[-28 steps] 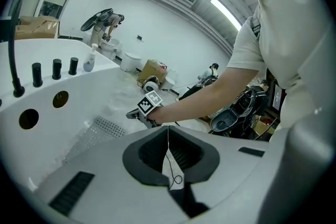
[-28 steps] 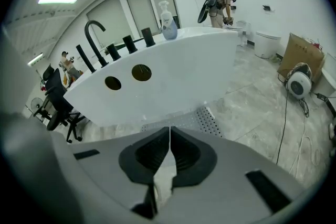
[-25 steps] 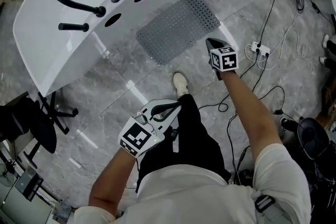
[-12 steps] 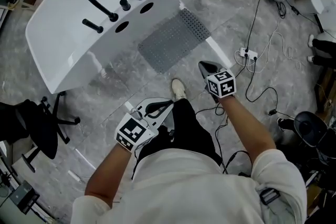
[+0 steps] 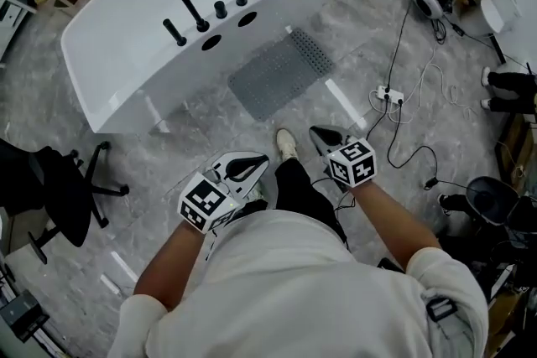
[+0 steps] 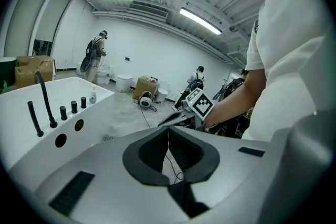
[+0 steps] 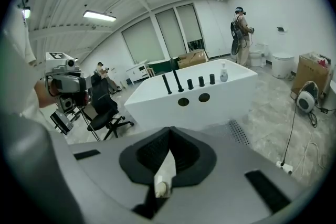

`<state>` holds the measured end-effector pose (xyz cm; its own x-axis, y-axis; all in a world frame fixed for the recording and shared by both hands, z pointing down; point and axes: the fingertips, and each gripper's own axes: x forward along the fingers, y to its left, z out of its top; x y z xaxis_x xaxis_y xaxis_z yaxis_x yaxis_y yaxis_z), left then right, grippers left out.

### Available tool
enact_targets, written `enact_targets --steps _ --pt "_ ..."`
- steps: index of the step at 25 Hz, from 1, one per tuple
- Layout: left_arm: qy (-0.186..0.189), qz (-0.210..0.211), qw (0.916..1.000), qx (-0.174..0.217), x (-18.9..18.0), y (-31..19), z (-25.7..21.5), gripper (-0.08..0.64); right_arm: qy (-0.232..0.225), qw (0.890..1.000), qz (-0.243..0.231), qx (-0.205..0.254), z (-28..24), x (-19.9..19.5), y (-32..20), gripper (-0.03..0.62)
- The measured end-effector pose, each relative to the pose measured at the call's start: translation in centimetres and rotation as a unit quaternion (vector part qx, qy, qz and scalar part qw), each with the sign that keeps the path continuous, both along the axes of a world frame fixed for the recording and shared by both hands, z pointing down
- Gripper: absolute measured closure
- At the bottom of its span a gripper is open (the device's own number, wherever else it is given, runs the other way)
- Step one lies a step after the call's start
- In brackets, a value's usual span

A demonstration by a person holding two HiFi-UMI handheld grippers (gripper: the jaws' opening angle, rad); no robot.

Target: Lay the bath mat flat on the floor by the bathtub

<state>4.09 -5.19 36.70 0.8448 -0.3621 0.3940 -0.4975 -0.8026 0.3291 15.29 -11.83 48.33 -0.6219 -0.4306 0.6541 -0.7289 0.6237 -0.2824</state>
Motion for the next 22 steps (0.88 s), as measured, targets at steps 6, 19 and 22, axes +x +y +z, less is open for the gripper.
enact_targets --steps 6,19,22 --pt "0.003 -0.039 0.9992 0.008 -3.3 2.8 -1.4 0.541 -0.012 0.999 -0.036 0.03 -4.4 -3.7 4.5 0.58" --pt "0.007 -0.076 0.9965 0.035 -8.3 7.4 -3.0 0.541 -0.033 0.995 -0.048 0.075 -9.5 -6.7 10.2 0.581" --pt "0.011 -0.076 0.9961 0.043 -8.4 7.8 -3.4 0.541 -0.035 0.995 -0.046 0.081 -10.0 -6.9 10.9 0.581"
